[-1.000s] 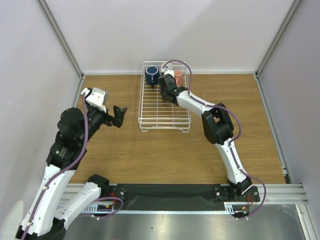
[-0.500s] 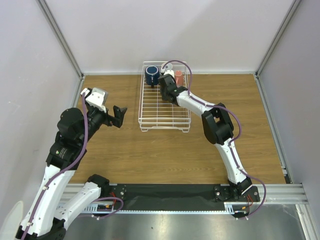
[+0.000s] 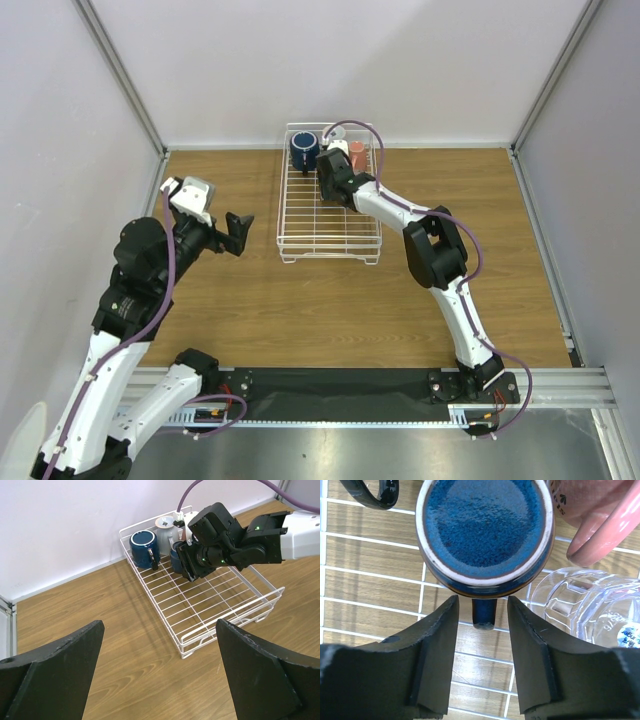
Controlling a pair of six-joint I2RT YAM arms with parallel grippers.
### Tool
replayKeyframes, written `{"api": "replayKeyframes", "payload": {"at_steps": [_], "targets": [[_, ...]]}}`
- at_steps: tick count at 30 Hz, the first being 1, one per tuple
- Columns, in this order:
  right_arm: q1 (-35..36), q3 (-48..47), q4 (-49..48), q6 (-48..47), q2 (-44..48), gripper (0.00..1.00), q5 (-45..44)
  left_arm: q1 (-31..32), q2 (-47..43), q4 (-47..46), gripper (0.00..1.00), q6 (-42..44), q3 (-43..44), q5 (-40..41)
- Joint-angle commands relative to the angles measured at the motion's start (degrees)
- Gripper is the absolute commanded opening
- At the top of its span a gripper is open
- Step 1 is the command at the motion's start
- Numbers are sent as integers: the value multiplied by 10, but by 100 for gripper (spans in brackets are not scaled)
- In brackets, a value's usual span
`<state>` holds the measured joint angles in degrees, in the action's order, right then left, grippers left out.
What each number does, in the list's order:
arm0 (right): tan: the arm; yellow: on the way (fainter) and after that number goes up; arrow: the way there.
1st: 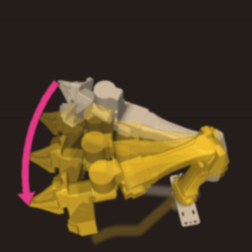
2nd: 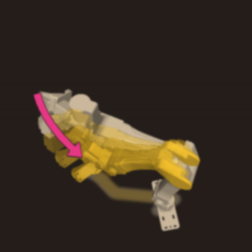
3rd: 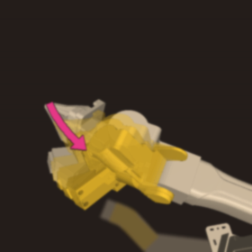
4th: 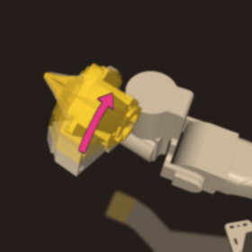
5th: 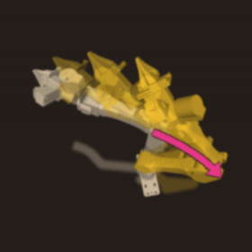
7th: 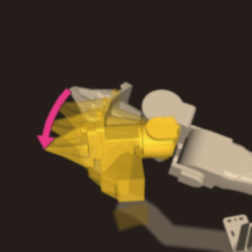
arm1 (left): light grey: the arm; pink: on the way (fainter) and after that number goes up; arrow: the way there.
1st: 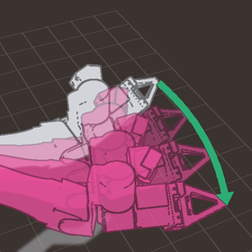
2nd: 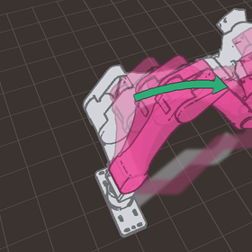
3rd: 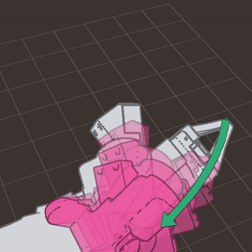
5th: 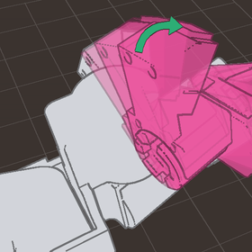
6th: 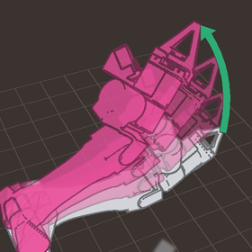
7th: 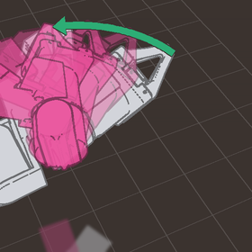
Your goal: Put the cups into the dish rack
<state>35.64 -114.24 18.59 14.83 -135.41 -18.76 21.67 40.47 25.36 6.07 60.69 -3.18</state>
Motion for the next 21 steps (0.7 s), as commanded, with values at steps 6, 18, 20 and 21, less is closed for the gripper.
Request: {"api": "replayKeyframes", "payload": {"at_steps": [6, 18, 20, 21], "targets": [[13, -2, -8, 1, 43, 53, -8, -1, -10, -27, 100, -5, -8, -2], [29, 9, 11, 6, 82, 71, -29, 1, -20, -28, 100, -14, -8, -8], [32, 8, 13, 0, 93, 72, -31, 1, -19, -30, 100, -18, -9, -9], [33, 7, 14, -3, 96, 72, -31, 1, -21, -32, 100, -19, -9, -10]]}}
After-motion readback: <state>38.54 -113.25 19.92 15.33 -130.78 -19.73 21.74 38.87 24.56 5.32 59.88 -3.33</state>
